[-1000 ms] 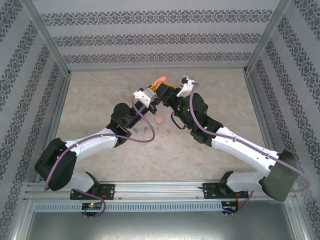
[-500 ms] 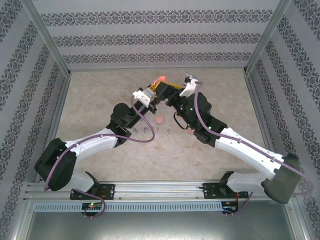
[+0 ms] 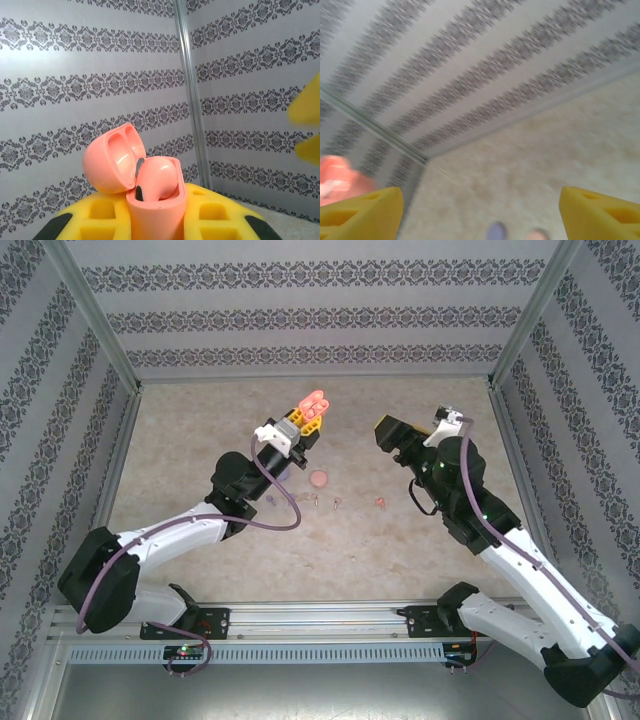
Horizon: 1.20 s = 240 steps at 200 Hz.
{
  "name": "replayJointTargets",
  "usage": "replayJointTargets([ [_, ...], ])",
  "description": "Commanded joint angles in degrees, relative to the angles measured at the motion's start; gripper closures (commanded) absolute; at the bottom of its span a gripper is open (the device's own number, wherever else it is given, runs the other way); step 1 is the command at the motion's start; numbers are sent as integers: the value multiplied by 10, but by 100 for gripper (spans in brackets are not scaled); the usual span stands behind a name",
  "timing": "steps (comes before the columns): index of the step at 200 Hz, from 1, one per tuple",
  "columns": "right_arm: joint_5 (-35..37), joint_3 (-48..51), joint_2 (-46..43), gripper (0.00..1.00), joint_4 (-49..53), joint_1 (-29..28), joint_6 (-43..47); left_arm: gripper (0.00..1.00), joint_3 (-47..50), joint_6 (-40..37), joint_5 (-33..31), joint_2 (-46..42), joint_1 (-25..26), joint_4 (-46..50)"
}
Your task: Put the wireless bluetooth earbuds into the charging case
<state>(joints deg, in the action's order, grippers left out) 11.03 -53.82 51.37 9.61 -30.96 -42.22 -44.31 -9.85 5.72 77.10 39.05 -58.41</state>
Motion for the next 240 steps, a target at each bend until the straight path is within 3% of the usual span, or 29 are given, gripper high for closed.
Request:
replayJointTargets([
  [1, -59, 13, 32, 19, 122, 28, 27, 100, 13, 11, -2, -24, 9, -10],
  [50, -84, -35, 166, 22, 253, 48, 112, 100, 27, 10, -3, -57, 9, 13],
  [110, -109, -95, 333, 25, 340, 55, 230, 100, 30, 9, 5, -82, 9, 36],
  [240, -126, -104, 497, 41, 297, 73, 242, 100, 40, 8, 0, -83, 9, 24],
])
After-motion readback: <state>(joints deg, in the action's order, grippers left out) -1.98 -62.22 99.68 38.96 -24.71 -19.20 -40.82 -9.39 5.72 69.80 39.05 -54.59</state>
